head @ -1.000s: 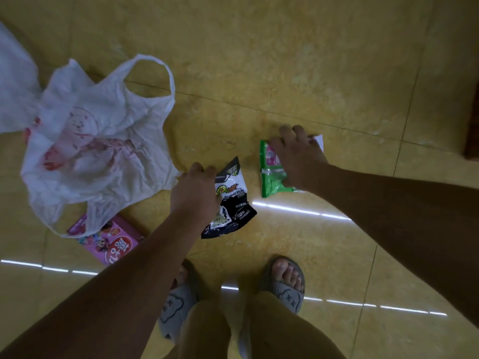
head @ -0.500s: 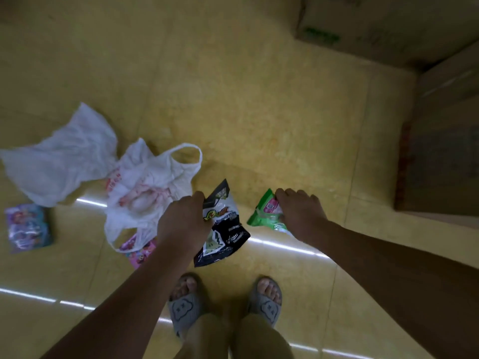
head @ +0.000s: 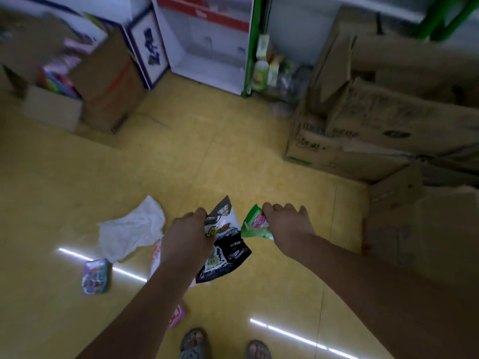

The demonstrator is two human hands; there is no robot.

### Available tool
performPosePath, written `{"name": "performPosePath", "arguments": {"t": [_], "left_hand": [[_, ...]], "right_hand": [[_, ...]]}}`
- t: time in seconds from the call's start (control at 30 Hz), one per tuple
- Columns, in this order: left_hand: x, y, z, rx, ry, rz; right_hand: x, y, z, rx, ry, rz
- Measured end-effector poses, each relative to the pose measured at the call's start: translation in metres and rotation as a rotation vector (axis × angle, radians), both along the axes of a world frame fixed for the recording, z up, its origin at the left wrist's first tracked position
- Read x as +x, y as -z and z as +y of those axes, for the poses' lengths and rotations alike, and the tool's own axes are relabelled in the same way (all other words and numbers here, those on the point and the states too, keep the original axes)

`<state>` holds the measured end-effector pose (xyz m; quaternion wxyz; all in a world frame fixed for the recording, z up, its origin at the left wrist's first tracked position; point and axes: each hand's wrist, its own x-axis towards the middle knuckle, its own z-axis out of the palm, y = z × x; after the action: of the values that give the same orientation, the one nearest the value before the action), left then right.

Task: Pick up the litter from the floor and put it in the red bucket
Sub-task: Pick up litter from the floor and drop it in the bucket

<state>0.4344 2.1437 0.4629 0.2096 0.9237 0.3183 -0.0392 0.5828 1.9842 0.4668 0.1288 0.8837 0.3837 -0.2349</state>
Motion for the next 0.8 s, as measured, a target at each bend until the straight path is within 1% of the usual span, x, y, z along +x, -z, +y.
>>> {"name": "performPosePath", "arguments": {"t": [0.23, 0.4, 0.5, 0.8], "left_hand": [[-0.006, -0.084, -0.005, 0.046, -0.051, -0.070], [-0.018, -0.139, -0.008, 0.092, -0.107, -0.091], [-0.029, -0.171, -0.007, 0.115, -0.139, -0.098], [-0.068, -0.255, -0.008, 0.221, -0.262, -0.144]], "right_hand": [[0.006, -0.096, 0.006, 0.098, -0.113, -0.067], [0.003, -0.151, 0.008, 0.188, -0.181, -0.112], [-0.002, -0.185, 0.012, 0.207, -0.245, -0.141], [-0.025, -0.263, 0.029, 0.322, -0.386, -0.205]]}}
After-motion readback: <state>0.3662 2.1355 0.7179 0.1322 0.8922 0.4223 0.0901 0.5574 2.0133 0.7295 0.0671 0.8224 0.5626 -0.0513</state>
